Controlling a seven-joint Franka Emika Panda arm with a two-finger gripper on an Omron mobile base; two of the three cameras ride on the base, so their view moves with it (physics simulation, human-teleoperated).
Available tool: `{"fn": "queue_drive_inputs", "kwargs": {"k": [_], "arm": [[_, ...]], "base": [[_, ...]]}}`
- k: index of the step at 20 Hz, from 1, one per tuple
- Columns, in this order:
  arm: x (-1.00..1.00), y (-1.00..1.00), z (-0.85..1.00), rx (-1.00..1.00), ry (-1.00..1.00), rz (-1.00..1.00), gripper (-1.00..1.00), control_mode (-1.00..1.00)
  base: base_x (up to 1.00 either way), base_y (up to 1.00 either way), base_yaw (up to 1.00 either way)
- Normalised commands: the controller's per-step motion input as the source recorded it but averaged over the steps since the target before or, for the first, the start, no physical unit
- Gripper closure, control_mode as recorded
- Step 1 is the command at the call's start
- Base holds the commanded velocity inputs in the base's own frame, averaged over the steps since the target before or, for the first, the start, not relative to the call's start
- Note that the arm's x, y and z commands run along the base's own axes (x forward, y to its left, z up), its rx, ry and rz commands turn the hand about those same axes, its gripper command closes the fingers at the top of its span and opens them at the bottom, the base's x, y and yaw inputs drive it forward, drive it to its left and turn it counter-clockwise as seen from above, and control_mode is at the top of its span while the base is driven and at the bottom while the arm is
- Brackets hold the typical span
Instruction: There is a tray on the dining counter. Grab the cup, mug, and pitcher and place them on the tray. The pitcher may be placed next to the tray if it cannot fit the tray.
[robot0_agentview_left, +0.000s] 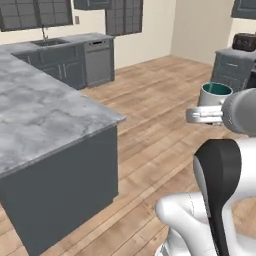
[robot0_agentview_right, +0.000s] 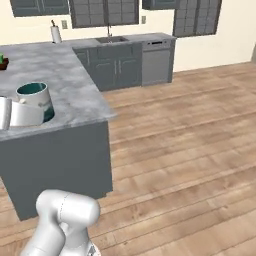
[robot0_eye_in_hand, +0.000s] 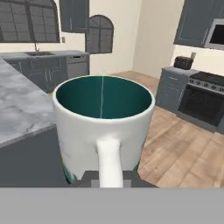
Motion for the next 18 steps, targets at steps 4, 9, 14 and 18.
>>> {"fn": "queue_drive_inputs", "kwargs": {"k": [4, 9, 14, 18], "arm": [[0.0, 0.0, 0.0, 0.0, 0.0, 0.0, 1.0, 1.0], [0.0, 0.0, 0.0, 0.0, 0.0, 0.0, 1.0, 1.0], [0.0, 0.0, 0.0, 0.0, 0.0, 0.0, 1.0, 1.0], [0.0, 0.0, 0.0, 0.0, 0.0, 0.0, 1.0, 1.0]], "base": [[-0.07, 0.79, 0.65], [-0.12, 1.0, 0.17], [-0.18, 1.0, 0.01], [0.03, 1.0, 0.0]]}}
